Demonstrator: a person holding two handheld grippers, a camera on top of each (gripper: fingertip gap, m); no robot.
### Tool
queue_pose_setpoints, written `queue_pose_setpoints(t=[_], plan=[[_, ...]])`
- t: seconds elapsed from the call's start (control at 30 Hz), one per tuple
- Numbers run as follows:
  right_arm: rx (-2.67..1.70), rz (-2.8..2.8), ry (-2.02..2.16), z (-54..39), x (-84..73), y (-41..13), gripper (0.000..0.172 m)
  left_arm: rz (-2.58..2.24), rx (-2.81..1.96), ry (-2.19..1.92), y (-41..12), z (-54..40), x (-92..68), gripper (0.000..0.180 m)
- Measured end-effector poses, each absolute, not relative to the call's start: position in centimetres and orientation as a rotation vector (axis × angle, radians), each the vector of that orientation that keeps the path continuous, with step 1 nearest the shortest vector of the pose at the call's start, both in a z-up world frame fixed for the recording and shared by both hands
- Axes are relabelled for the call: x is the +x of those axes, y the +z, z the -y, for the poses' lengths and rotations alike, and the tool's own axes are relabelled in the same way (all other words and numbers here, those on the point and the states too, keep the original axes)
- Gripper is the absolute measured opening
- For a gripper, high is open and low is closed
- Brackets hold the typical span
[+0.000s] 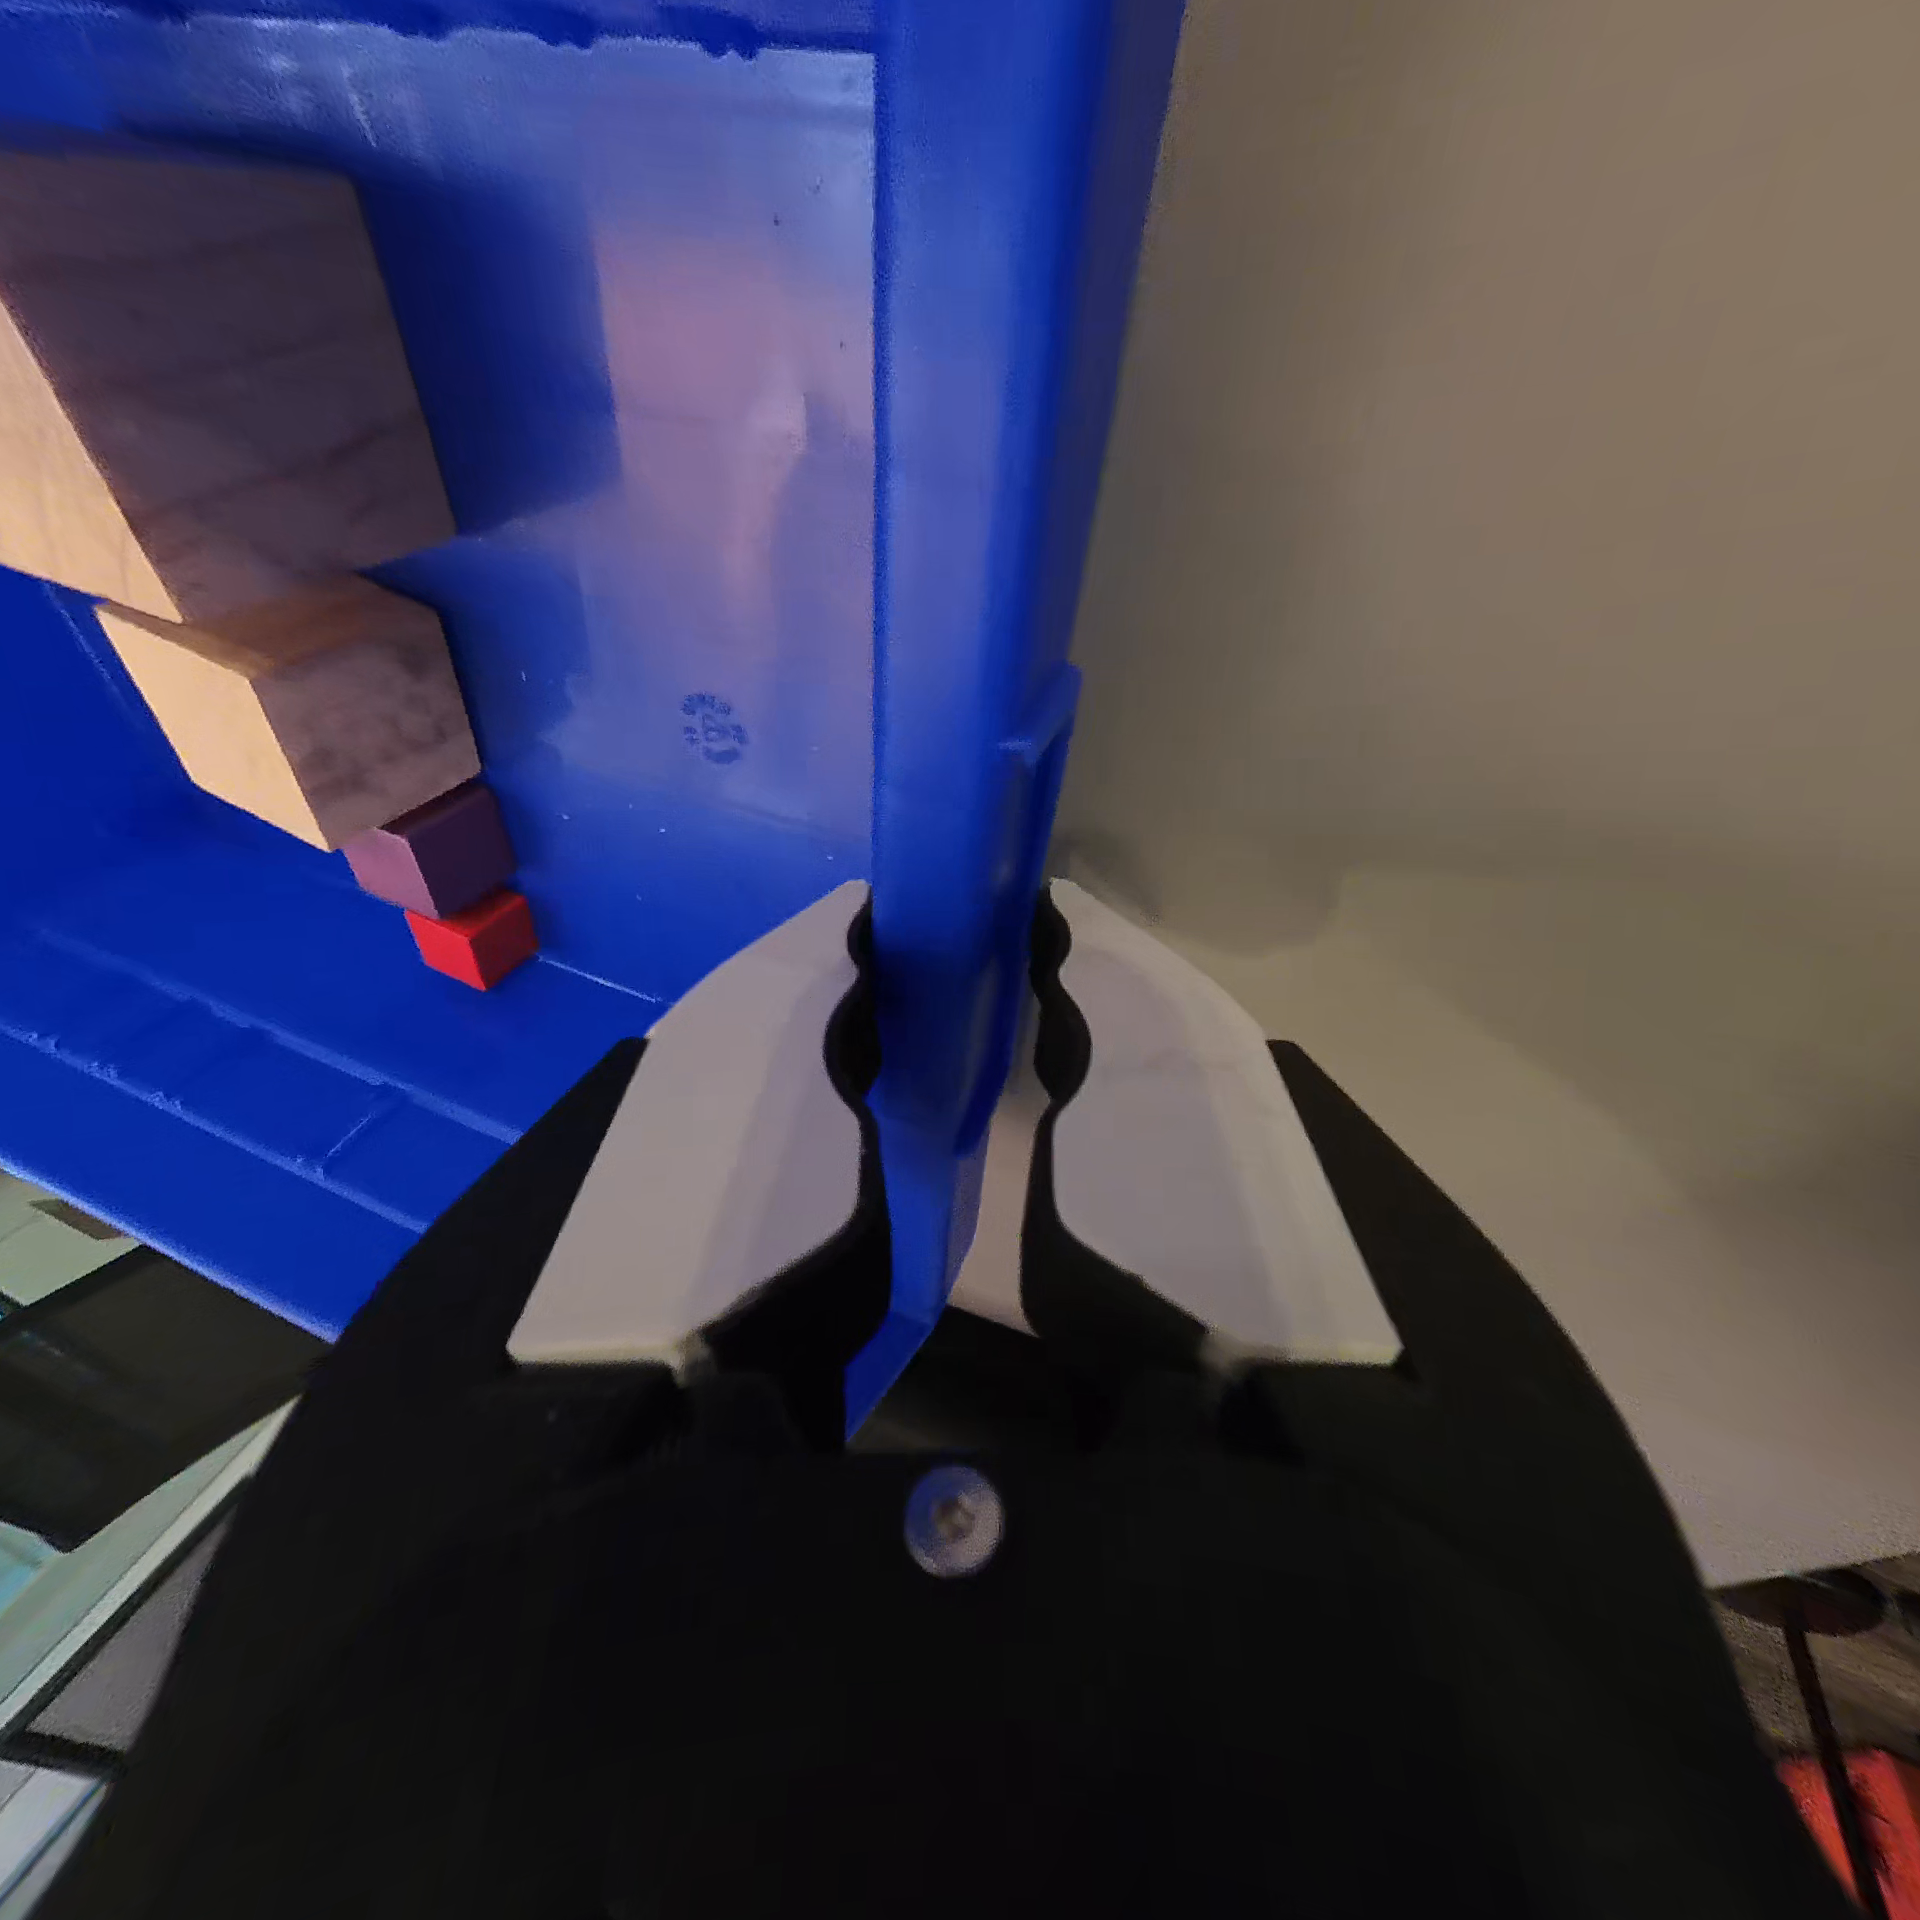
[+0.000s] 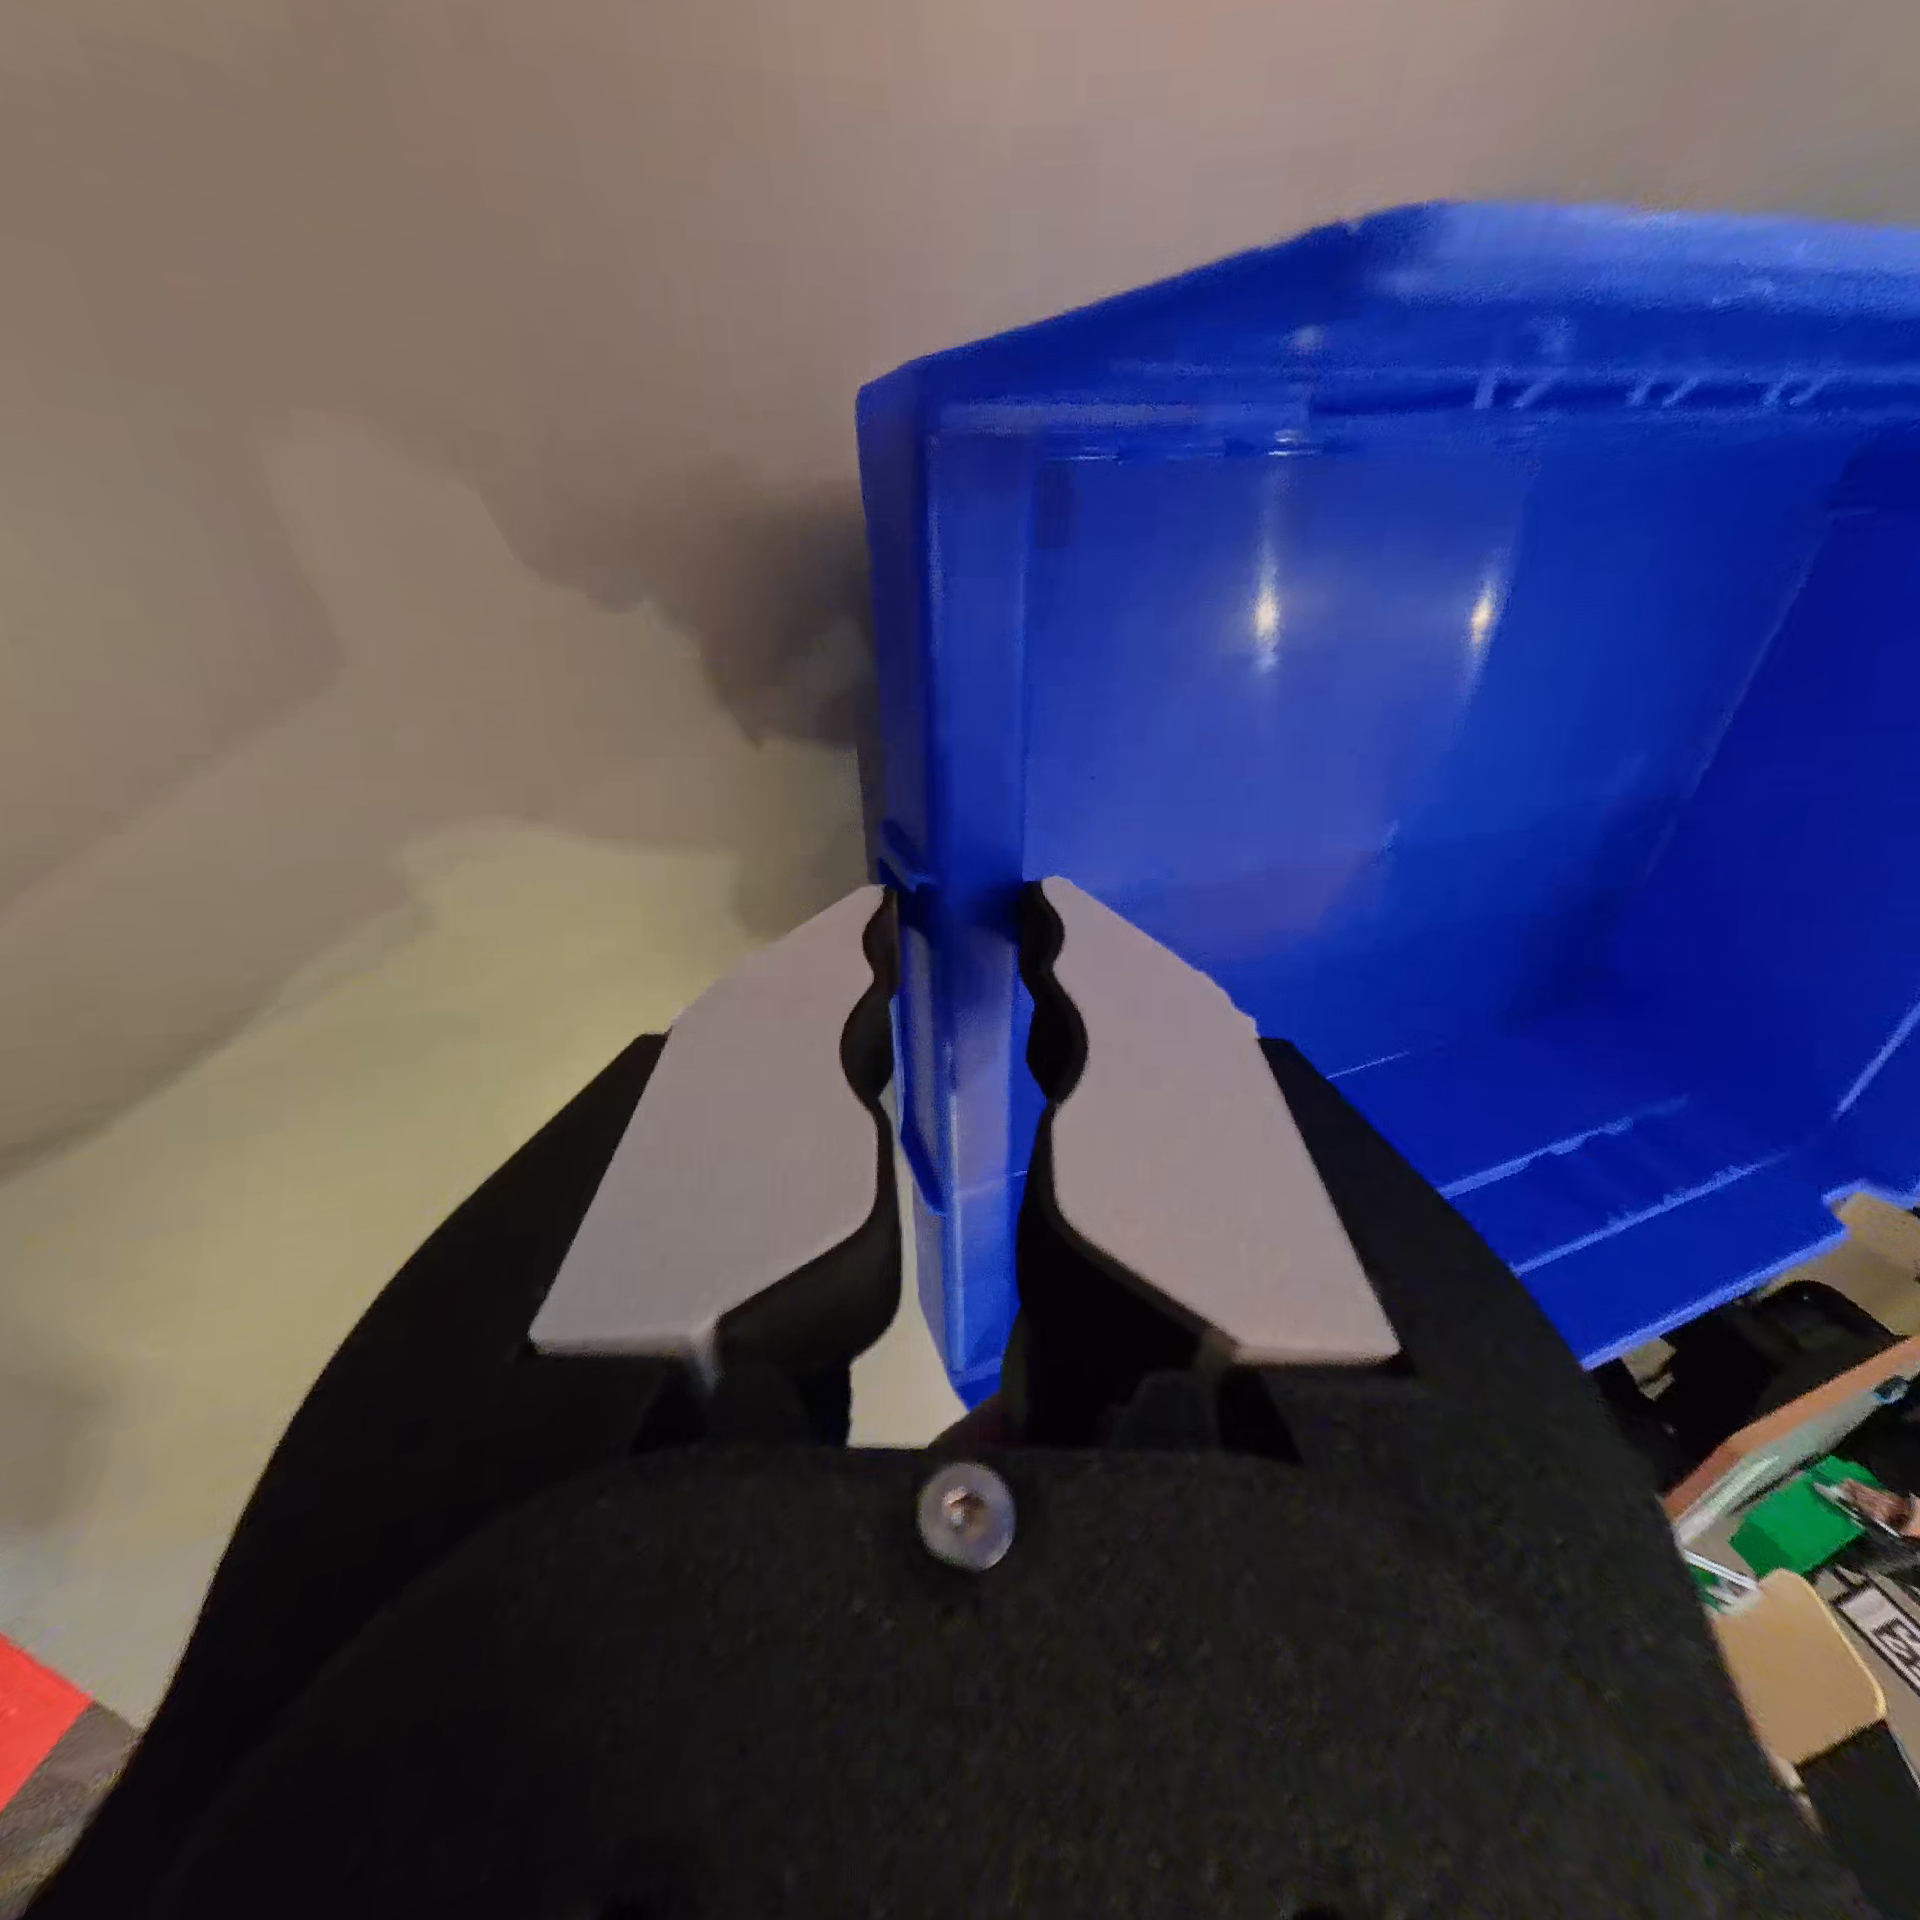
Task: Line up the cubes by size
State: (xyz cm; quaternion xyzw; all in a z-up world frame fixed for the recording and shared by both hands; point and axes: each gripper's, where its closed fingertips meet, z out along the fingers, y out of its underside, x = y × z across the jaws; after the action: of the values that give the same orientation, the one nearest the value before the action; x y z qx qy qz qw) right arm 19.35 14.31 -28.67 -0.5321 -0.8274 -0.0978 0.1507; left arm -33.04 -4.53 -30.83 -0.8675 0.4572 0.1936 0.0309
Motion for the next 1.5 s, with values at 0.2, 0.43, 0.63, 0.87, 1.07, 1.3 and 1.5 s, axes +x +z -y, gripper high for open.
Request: queue_pose_setpoints(t=[0.2,0.43,0.63,0.87,1.07,1.3,1.5], plan=[[-1.600,2.336,-0.257,-17.6,19.7,-28.7,0.021,-1.438,-2.658,0.624,-30.9,2.9,-36.2,0.026],[-1.640,2.290,-0.246,-21.5,20.1,-28.7,0.021,-1.496,-2.676,0.676,-30.9,2.1,-39.6,0.026],[-1.661,2.283,-0.247,-24.4,20.6,-28.7,0.021,-1.514,-2.658,0.672,-30.9,1.1,-41.7,0.026],[-1.632,2.319,-0.235,-26.7,21.7,-28.7,0.021,-1.520,-2.659,0.669,-31.0,0.7,-43.4,0.026],[-1.615,2.341,-0.243,-27.7,22.9,-28.7,0.021,-1.500,-2.640,0.649,-31.0,0.3,-44.2,0.027],[-1.614,2.334,-0.221,-28.0,23.0,-28.7,0.021,-1.493,-2.640,0.654,-31.1,0.2,-44.3,0.027],[-1.597,2.348,-0.236,-28.0,23.0,-28.7,0.021,-1.489,-2.638,0.655,-31.2,0.2,-44.3,0.027]])
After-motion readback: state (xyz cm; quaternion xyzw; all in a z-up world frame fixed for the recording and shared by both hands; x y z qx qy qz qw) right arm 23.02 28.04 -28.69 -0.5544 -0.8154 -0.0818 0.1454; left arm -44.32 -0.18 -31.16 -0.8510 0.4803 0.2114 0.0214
